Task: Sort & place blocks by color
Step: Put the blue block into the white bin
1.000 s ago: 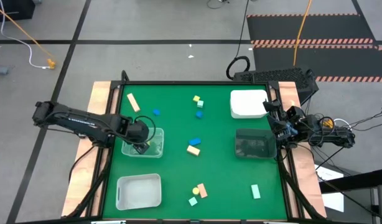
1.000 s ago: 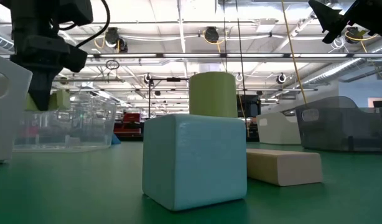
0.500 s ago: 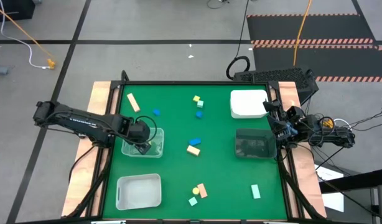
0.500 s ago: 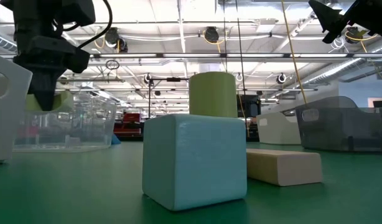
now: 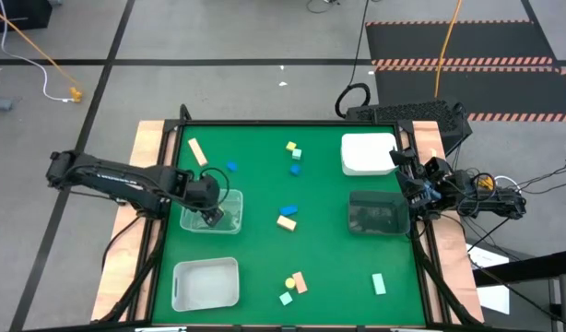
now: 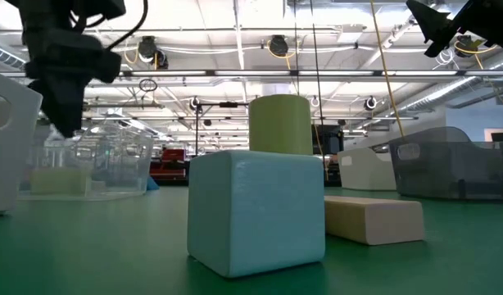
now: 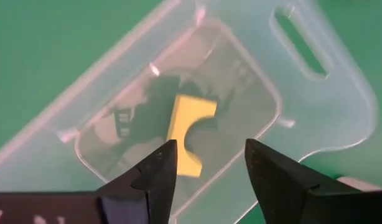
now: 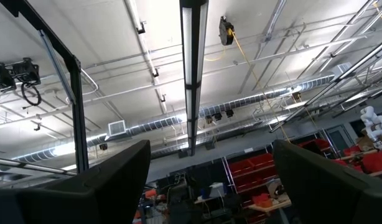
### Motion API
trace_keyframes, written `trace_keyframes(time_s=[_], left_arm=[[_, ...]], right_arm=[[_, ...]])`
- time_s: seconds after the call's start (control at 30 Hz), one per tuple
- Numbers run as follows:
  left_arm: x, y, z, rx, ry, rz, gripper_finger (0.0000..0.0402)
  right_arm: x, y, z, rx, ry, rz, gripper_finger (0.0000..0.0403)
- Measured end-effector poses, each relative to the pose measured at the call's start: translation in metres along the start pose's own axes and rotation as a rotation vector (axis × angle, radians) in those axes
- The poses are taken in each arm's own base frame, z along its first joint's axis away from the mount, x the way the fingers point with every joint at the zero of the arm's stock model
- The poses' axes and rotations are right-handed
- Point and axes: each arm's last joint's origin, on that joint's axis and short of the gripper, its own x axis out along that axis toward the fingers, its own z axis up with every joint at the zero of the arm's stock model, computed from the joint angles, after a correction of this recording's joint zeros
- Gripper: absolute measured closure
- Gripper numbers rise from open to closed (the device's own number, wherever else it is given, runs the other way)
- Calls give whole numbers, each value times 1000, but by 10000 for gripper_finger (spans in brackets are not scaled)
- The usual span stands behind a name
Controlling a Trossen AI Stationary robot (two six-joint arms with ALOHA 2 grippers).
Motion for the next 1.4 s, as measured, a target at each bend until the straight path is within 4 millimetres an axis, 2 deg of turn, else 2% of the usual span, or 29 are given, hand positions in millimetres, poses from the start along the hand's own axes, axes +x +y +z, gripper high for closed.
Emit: trace_keyframes(time_s=[0.27, 0.47, 0.63, 0.77, 1.03, 1.2, 1.4], left_arm=[[-28, 5, 23, 36, -220, -4, 215], [-27, 13, 50, 66, -362, 28, 215], [-14, 20, 75, 150, -381, 70, 215], [3, 25, 90, 137, -339, 73, 204], [27, 40, 106, -28, -291, 151, 162], [44, 56, 117, -152, -262, 213, 149], [63, 68, 124, -215, -207, 255, 136]], right_arm=[[0, 0, 0, 0, 0, 0, 71], [0, 0, 0, 0, 0, 0, 71], [0, 0, 0, 0, 2, -1, 71], [0, 0, 0, 0, 2, 0, 71], [0, 0, 0, 0, 1, 0, 71], [0, 0, 0, 0, 1, -1, 71], [0, 0, 0, 0, 0, 0, 71]])
